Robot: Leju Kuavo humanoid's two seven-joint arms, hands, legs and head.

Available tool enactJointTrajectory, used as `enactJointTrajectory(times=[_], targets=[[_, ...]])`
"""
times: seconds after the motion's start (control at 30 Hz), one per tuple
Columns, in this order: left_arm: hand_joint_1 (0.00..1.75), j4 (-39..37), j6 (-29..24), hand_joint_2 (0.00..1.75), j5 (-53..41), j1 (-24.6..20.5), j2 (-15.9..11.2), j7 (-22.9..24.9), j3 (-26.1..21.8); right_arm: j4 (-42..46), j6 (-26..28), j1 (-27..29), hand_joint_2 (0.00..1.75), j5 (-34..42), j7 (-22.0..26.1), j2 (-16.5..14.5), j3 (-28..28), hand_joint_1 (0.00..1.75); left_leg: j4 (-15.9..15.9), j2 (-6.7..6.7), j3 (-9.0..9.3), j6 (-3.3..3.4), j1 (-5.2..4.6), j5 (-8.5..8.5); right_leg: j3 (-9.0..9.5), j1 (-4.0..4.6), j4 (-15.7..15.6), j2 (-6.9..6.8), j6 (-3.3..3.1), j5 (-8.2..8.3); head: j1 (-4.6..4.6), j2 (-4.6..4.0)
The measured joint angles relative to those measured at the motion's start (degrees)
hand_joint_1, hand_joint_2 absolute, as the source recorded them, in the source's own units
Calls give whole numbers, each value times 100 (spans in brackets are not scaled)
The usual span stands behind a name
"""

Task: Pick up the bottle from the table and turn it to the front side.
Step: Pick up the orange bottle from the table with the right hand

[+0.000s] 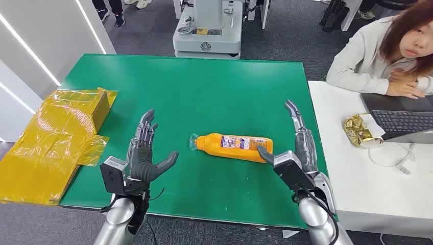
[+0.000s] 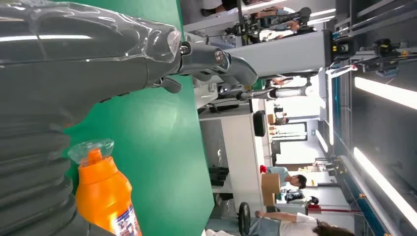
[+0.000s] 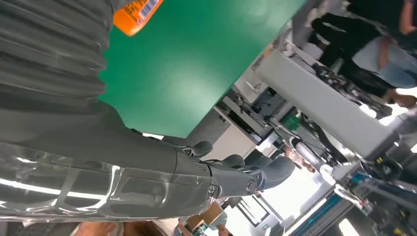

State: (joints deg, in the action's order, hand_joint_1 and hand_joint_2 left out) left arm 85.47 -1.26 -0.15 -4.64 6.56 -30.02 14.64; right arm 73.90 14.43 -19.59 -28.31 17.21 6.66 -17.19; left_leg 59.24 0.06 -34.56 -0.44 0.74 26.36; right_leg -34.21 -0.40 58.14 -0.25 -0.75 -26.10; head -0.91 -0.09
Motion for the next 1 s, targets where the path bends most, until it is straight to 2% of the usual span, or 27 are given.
enactJointTrajectory(times=[0.27, 0.53, 0.67, 0.83, 1.0], targets=[[0, -132, 75, 175, 60, -55, -71, -74, 0, -965, -537, -1061, 175, -398, -501, 187, -545, 0, 1, -1, 0, 3, 0, -3, 0, 0, 0, -1, 3, 3, 1, 0], [0, -176, 177, 175, 51, -53, -170, -61, 0, -1987, -1607, -1968, 175, -700, -973, 235, -1160, 0, 1, -2, -1, 3, 0, -3, -1, 0, 0, -2, 3, 3, 0, 0], [0, -176, 207, 175, 20, -41, -196, 0, 0, -2330, -1915, -2227, 175, -766, -1077, 241, -1399, 0, 1, -2, -1, 3, 0, -3, -1, 0, 0, -2, 3, 3, 1, 0], [0, -176, 301, 175, -73, -23, -217, 122, 0, -2695, -2647, -2475, 175, -787, -1266, 314, -1761, 0, 2, -3, -2, 3, 0, -3, -1, 0, -1, -4, 3, 3, 0, 0], [0, -176, 334, 175, -100, 3, -244, 132, 0, -2952, -3001, -2599, 175, -761, -1300, 387, -2024, 0, 2, -3, -2, 3, 0, -3, -1, 0, -1, -3, 3, 3, 1, 0]])
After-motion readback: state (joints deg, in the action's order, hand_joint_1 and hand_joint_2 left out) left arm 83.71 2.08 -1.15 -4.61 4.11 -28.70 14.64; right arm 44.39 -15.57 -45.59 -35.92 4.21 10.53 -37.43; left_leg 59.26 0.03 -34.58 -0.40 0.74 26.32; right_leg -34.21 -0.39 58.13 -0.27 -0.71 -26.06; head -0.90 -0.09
